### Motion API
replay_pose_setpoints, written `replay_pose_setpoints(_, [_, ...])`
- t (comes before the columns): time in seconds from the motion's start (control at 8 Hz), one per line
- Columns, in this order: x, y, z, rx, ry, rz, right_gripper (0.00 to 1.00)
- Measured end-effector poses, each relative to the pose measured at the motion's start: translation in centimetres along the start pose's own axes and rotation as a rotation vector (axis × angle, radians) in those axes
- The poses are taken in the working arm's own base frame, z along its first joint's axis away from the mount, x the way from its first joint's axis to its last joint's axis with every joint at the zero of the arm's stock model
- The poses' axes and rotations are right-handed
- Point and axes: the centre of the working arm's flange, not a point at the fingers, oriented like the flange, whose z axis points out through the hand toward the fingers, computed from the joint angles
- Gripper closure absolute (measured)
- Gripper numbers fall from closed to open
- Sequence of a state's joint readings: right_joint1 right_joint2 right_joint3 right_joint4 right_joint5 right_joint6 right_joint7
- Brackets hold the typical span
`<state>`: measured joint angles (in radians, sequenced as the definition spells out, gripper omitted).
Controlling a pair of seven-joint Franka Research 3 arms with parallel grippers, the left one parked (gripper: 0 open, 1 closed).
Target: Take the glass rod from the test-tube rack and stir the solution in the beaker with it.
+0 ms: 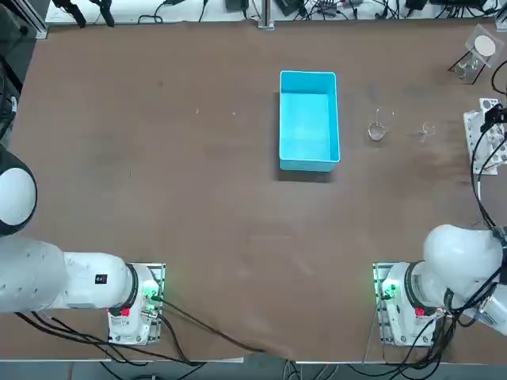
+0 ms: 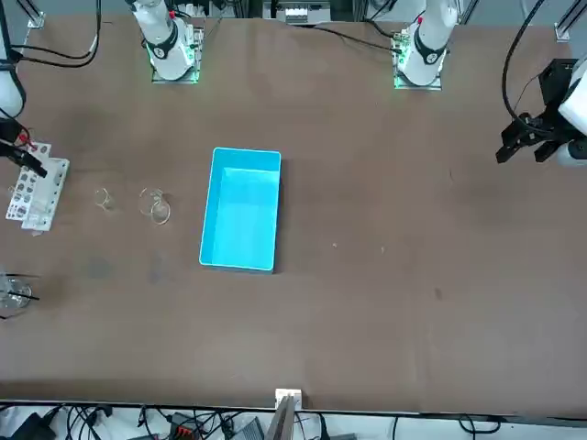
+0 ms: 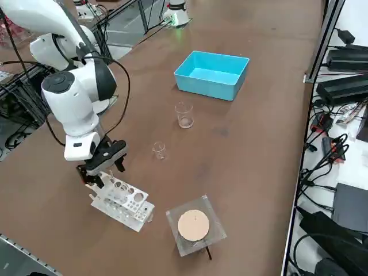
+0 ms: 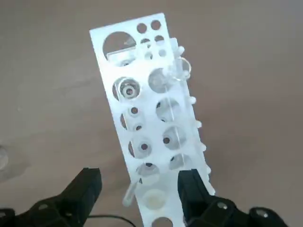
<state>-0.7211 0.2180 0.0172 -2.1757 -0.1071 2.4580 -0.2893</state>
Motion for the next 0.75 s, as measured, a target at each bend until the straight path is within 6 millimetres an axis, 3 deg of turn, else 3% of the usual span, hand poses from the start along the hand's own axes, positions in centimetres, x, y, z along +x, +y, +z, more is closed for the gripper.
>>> replay_pose_setpoints(0.12, [0.0, -0.1, -0.5, 0.002, -0.008, -0.001, 0.05])
replay_pose_setpoints(0.38, [0.1, -0.3, -1.9, -0.001, -0.003, -0.003, 0.33])
replay_pose_setpoints(0.75, [0.1, -0.3, -2.0, -0.002, 0.001, -0.002, 0.46])
